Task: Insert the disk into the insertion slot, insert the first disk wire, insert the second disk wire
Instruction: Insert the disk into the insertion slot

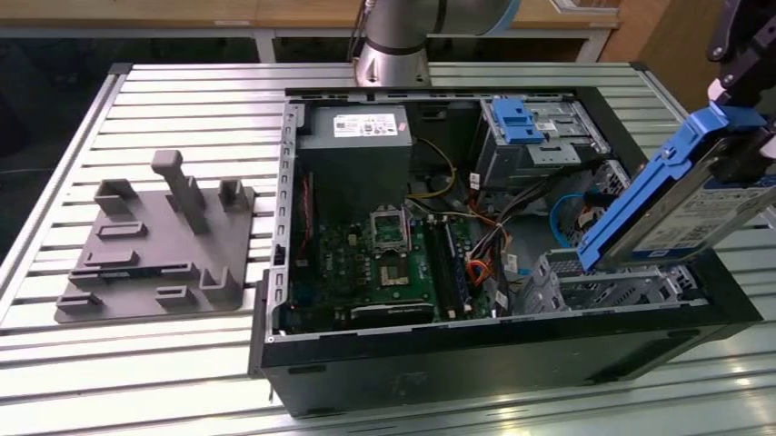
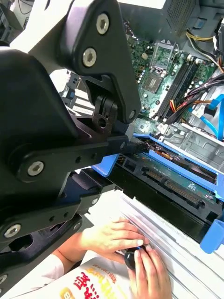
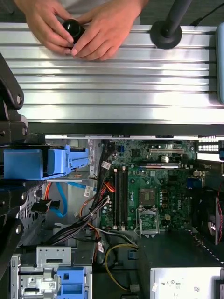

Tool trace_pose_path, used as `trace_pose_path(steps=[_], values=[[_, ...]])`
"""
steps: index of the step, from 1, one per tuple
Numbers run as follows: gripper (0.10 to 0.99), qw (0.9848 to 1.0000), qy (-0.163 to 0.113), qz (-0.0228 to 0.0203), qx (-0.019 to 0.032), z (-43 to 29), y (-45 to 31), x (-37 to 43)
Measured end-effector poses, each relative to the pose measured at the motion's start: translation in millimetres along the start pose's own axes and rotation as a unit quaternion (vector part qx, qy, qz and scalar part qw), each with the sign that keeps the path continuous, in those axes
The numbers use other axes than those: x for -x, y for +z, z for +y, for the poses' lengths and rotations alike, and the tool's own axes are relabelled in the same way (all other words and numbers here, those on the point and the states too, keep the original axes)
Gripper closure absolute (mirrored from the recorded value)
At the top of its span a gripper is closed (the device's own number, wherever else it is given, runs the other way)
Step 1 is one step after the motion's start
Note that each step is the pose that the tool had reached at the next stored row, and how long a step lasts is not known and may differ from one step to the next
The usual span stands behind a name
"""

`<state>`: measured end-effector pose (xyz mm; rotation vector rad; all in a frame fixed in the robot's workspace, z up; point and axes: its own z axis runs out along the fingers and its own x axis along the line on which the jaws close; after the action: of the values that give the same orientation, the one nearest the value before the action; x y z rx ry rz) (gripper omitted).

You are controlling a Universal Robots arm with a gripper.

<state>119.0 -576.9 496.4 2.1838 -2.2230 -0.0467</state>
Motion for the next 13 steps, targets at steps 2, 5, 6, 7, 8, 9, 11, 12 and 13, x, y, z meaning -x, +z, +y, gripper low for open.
trace_pose_path(steps=[2, 5, 6, 7, 8, 9, 11, 12, 13], values=[[0.722, 1.0000, 0.000, -0.0037, -0.0003, 0.0, -0.1, 0.0], [0.722, 0.9999, -0.001, -0.0125, -0.0006, 0.0, -0.1, -0.1], [0.722, 0.9999, -0.001, -0.0161, -0.0006, 0.0, 0.0, -0.3], [0.722, 0.9998, -0.001, -0.0202, -0.0005, 0.0, 0.0, -0.5], [0.722, 0.9997, -0.001, -0.0247, -0.0004, 0.1, 0.0, -0.7], [0.722, 0.9996, -0.001, -0.0288, -0.0004, 0.0, 0.0, -0.9], [0.722, 0.9994, -0.002, -0.0346, -0.0003, 0.0, 0.0, -1.4], [0.722, 0.9994, -0.002, -0.0350, -0.0003, 0.0, 0.0, -1.4], [0.722, 0.9994, -0.002, -0.0350, -0.0003, 0.0, 0.0, -1.3]])
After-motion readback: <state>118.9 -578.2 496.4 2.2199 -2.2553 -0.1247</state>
